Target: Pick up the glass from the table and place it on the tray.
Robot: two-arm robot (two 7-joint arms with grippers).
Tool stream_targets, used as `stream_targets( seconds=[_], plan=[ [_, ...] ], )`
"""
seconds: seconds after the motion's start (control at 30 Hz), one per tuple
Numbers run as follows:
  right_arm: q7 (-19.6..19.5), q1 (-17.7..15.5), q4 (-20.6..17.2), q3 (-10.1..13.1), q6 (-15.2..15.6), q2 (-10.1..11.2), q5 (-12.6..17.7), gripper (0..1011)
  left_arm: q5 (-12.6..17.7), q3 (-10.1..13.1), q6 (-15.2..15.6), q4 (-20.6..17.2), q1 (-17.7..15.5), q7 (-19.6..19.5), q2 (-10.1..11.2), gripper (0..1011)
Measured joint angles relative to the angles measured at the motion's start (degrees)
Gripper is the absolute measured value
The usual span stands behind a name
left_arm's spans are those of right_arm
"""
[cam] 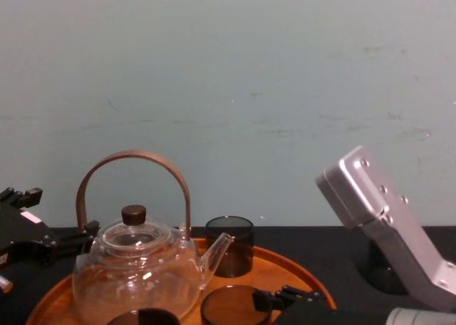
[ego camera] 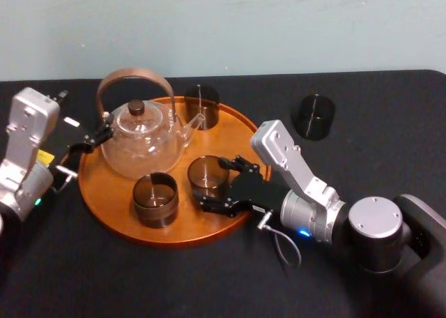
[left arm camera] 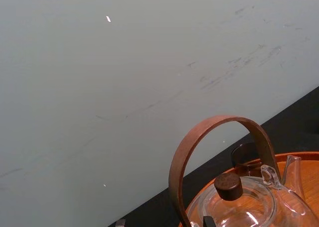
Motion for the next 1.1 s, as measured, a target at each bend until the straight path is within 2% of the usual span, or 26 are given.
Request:
stream_targets(
  seconds=[0.7, 0.83, 1.1],
  plan=[
    [0.12, 0.14, 0.96, -0.43, -0.86, -0.37, -0.54, 904, 0.0, 0.0, 0.0, 0.0, 0.0, 0.0, 0.0, 1009],
    [0.12, 0.12, 0.92, -0.41, -0.86, -0.35, -0.5, 995, 0.0, 0.0, 0.0, 0.0, 0.0, 0.0, 0.0, 1010],
    [0.12, 0.08, 0.87, -0.36, -0.85, -0.31, -0.45, 1002, 0.0, 0.0, 0.0, 0.0, 0.0, 0.0, 0.0, 1010]
  ],
)
